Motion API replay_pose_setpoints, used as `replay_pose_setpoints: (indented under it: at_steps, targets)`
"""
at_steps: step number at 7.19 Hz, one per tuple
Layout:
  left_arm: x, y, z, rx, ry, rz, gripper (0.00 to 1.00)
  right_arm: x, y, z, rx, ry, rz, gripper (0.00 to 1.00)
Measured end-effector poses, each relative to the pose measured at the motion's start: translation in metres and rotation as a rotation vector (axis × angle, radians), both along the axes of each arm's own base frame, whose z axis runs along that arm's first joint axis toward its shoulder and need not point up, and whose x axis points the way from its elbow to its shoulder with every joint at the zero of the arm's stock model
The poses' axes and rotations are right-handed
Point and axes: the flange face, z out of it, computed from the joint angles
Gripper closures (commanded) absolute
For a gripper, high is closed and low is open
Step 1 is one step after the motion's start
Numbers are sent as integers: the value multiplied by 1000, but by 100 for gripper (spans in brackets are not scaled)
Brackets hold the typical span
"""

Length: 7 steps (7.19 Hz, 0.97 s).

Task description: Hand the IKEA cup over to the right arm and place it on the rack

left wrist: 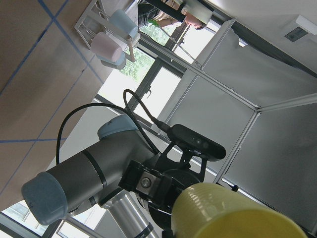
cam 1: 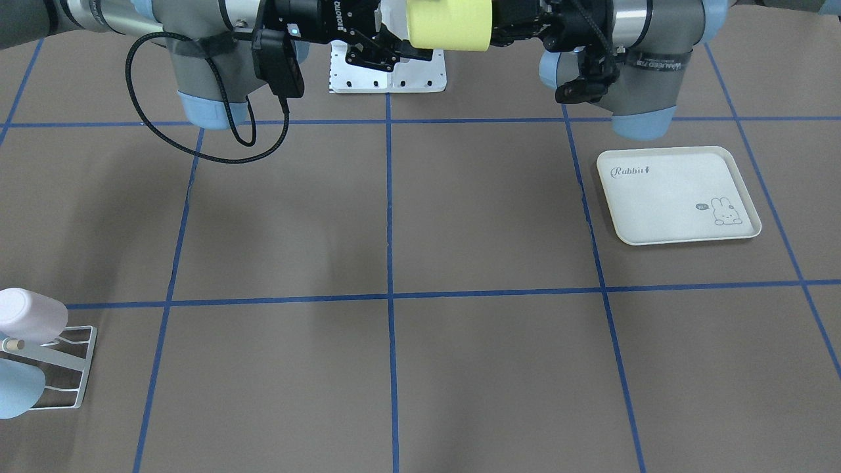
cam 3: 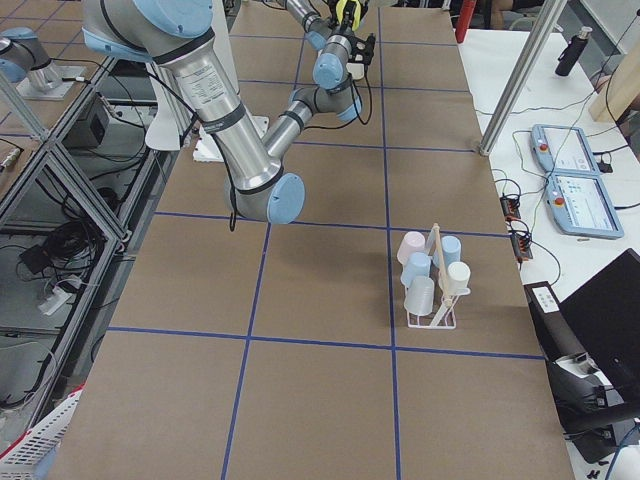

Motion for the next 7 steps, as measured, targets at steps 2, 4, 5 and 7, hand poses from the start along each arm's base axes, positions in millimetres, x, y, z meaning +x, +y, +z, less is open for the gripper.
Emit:
replay_pose_setpoints:
  at_steps: [2, 4, 5, 7]
  targets:
    - [0, 0, 0, 0, 0, 0, 100, 0, 1, -1, -2, -2, 0, 38]
    - [0, 1, 1, 6, 7, 0, 78, 1, 0, 0, -8, -5, 4, 64]
    - [1, 1, 2, 9, 9, 1, 27, 1, 0, 0, -10, -6, 6, 69]
    - [1, 2, 3, 11, 7, -1, 0, 4, 1, -2, -11, -14, 6, 69]
